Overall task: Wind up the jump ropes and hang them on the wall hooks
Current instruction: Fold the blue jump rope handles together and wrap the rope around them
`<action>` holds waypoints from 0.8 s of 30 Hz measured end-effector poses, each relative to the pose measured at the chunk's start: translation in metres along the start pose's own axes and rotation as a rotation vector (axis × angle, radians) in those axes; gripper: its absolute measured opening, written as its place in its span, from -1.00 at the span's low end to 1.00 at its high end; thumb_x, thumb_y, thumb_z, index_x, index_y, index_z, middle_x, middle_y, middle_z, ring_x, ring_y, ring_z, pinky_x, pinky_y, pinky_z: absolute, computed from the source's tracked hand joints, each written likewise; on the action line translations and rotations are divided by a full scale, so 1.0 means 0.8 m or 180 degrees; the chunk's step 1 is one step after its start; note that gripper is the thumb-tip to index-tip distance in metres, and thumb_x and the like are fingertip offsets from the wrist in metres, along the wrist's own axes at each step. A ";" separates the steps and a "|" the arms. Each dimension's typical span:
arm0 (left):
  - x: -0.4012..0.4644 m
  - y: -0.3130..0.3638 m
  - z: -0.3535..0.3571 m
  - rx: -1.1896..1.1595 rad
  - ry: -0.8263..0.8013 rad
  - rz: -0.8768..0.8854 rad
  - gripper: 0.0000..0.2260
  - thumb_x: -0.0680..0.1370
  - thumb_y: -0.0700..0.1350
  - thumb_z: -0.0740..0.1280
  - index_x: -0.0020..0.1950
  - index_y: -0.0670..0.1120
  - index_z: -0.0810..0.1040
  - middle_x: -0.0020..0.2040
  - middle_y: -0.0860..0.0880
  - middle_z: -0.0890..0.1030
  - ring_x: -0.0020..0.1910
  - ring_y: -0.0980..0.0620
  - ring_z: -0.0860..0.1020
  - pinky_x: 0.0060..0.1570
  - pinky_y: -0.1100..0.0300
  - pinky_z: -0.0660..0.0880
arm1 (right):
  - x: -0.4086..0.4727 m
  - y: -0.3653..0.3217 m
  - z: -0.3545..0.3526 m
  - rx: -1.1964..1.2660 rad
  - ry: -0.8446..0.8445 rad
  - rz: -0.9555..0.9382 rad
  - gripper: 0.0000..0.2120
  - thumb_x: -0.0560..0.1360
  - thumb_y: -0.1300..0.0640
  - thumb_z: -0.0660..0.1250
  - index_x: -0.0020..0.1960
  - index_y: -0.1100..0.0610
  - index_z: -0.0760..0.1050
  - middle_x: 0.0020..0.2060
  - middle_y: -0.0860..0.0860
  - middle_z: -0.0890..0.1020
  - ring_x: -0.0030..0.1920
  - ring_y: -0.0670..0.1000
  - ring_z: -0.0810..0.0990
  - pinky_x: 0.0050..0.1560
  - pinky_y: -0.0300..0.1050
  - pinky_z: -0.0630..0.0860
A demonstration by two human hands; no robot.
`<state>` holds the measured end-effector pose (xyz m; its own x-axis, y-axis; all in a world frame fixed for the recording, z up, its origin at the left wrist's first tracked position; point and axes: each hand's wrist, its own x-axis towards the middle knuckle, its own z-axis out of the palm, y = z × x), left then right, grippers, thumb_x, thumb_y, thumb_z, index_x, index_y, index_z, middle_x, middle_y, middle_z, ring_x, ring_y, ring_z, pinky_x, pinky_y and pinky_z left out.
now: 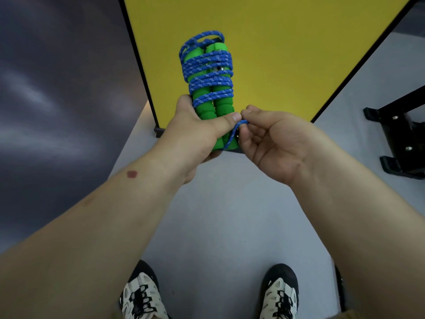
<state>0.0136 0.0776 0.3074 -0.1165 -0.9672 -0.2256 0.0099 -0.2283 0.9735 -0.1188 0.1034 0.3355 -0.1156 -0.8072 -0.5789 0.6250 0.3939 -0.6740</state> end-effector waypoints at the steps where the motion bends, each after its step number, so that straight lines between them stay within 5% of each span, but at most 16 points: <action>1: -0.001 0.001 0.001 -0.0053 -0.0057 -0.0075 -0.57 0.47 -0.02 0.55 0.21 0.02 0.40 0.03 0.04 0.65 -0.07 0.03 0.71 -0.19 0.10 0.67 | 0.002 -0.001 -0.002 -0.0040 -0.0025 -0.0056 -0.95 0.56 0.32 0.35 0.00 0.21 0.53 -0.47 0.04 0.61 -0.48 -0.08 0.58 -0.32 -0.32 0.60; 8: -0.006 0.002 0.004 -0.0022 -0.0347 -0.0114 -0.58 0.53 -0.02 0.50 0.24 -0.05 0.35 0.06 0.00 0.66 -0.08 0.00 0.73 -0.10 -0.02 0.69 | 0.014 0.005 -0.018 -0.0839 -0.0243 -0.0639 -0.72 0.56 0.24 0.40 0.25 0.26 0.53 -0.18 0.09 0.69 -0.34 -0.08 0.61 -0.23 -0.22 0.58; 12: -0.004 -0.003 0.004 -0.0102 -0.0583 -0.0225 -0.55 0.52 -0.02 0.50 0.26 -0.05 0.33 0.12 -0.03 0.67 0.00 -0.01 0.72 -0.08 0.06 0.68 | 0.017 0.018 -0.023 -0.1304 -0.0274 -0.0758 -0.75 0.63 0.12 0.32 0.15 0.29 0.61 -0.05 0.24 0.73 -0.09 0.08 0.70 0.05 0.03 0.67; 16: 0.002 -0.009 -0.002 -0.0065 -0.0791 -0.0374 -0.48 0.48 -0.07 0.54 0.33 -0.08 0.35 0.16 -0.07 0.67 0.04 0.00 0.72 -0.01 0.09 0.66 | 0.011 0.028 -0.028 -0.0952 -0.0538 -0.0491 -0.76 0.66 0.17 0.24 0.16 0.29 0.61 0.01 0.14 0.74 0.02 0.06 0.73 0.04 -0.12 0.65; 19: 0.005 -0.010 -0.005 0.0193 -0.1061 -0.0272 -0.25 0.32 -0.05 0.66 0.38 -0.19 0.39 0.19 -0.20 0.65 0.15 -0.14 0.67 0.18 -0.14 0.60 | 0.009 0.029 -0.037 -0.0670 -0.0612 -0.0401 -0.72 0.66 0.14 0.24 0.20 0.31 0.58 0.05 0.17 0.73 0.04 0.09 0.72 0.05 -0.10 0.65; 24: 0.004 -0.013 -0.006 0.0436 -0.0879 -0.0180 -0.33 0.26 -0.12 0.58 0.29 -0.10 0.37 0.16 -0.17 0.64 0.14 -0.10 0.67 0.14 -0.13 0.62 | 0.011 0.032 -0.043 -0.0644 -0.0803 -0.0570 -0.79 0.64 0.23 0.25 0.19 0.29 0.57 0.05 0.16 0.72 -0.03 0.06 0.71 0.03 -0.14 0.62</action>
<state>0.0175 0.0760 0.2963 -0.3785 -0.8824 -0.2794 -0.1361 -0.2455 0.9598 -0.1303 0.1216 0.2971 0.0004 -0.9442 -0.3293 0.4439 0.2952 -0.8461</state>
